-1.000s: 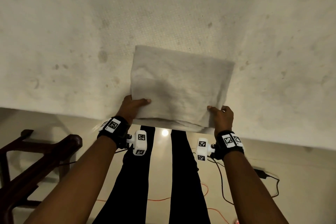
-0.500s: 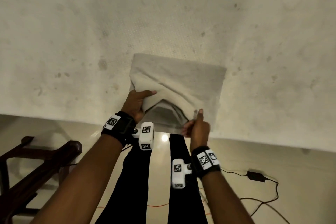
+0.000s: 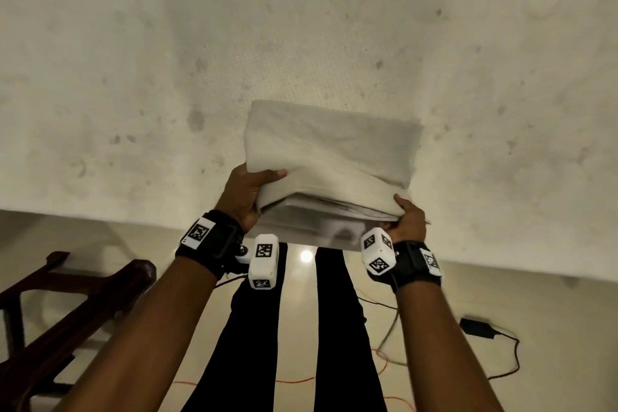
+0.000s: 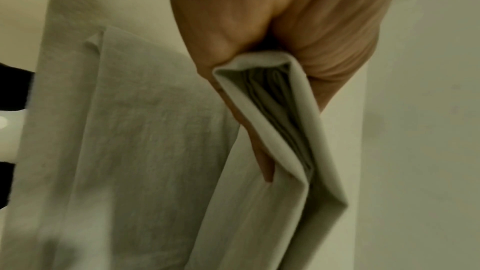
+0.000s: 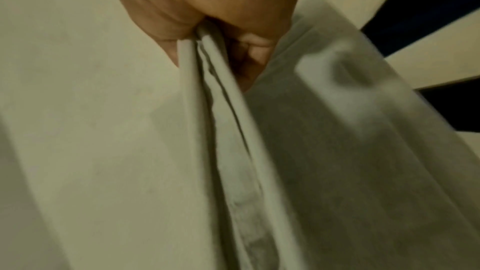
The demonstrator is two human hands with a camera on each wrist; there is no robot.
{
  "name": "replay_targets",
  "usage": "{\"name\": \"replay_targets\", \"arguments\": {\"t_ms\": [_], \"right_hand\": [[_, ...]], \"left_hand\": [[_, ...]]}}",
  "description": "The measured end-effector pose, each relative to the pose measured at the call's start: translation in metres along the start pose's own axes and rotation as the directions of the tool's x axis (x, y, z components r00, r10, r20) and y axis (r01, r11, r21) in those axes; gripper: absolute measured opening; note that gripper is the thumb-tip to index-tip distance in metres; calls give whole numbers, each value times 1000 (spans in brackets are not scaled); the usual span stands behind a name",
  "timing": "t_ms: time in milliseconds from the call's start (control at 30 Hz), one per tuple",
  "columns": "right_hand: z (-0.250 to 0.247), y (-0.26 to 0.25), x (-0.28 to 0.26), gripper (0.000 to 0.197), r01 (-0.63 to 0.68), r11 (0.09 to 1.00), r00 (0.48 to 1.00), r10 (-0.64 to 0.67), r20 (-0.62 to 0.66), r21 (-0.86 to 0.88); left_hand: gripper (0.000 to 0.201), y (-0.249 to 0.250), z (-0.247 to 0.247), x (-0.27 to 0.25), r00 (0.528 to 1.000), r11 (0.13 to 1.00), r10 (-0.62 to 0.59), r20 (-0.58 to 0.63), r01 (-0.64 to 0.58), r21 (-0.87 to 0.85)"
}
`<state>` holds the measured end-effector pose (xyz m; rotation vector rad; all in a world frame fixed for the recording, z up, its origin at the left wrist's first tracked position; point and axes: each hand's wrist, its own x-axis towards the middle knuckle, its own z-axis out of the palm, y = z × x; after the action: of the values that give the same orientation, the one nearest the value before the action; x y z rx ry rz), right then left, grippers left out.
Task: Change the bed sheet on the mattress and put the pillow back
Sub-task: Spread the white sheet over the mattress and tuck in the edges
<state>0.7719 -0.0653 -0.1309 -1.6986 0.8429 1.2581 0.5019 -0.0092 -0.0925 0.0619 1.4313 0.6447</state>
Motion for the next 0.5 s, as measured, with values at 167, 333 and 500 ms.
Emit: {"name": "replay_targets", "arguments": {"t_ms": [167,333,500], "right_hand": [[51,-70,-44,19,234,972,946,-226,233,-5],[130,-124,-103,18,353,921,671,-371,642,163],[134,-99,-59,20,521,821,816,-399,419,-233]], "left_hand": [[26,64,37,-11,989,988,110,96,-98,-121],[26,152,73,17,926,806,310,217,-135,-576],[38,106,74,36,940,932,250,230,-170,-320]]}}
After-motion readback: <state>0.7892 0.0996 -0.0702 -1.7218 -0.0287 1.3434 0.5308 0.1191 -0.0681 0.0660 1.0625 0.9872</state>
